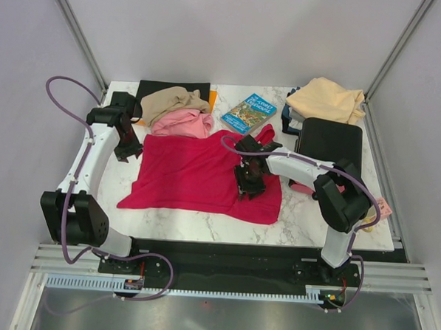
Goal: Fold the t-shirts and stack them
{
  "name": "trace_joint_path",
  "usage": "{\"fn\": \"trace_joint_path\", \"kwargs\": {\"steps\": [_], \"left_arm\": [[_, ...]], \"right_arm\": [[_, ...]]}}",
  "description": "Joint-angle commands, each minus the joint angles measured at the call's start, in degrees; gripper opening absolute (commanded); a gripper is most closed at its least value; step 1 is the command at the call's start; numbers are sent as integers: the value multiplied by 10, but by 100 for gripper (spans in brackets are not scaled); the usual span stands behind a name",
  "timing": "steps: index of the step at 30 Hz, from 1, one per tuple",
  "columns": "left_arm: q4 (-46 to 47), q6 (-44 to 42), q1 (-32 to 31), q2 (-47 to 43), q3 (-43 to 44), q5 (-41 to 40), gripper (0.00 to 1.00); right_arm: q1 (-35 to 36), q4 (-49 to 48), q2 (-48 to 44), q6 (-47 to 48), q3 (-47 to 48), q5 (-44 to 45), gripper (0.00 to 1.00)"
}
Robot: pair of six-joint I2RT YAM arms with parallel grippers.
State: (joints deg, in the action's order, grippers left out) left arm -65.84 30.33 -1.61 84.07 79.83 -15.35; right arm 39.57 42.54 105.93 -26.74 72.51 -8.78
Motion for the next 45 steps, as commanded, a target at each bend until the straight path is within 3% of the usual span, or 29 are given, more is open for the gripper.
{"fn": "trace_joint_path", "kwargs": {"steps": [1,28,31,35,45], "left_arm": [[14,-7,3,6,2,13,40],[14,-12,3,-12,-20,8,40],[14,-14,3,-10,-21,9,40],[14,-13,3,-11,-25,10,40],[28,-8,2,-8,-41,35,39]], "right_arm": [[7,-9,-12,12,-7,-20,48],[24,-22,44,36,37,-28,50],[25,-17,51,36,40,-25,39],[25,-4,31,34,37,-3,10],[26,39,-46,21,25,13,6]]}}
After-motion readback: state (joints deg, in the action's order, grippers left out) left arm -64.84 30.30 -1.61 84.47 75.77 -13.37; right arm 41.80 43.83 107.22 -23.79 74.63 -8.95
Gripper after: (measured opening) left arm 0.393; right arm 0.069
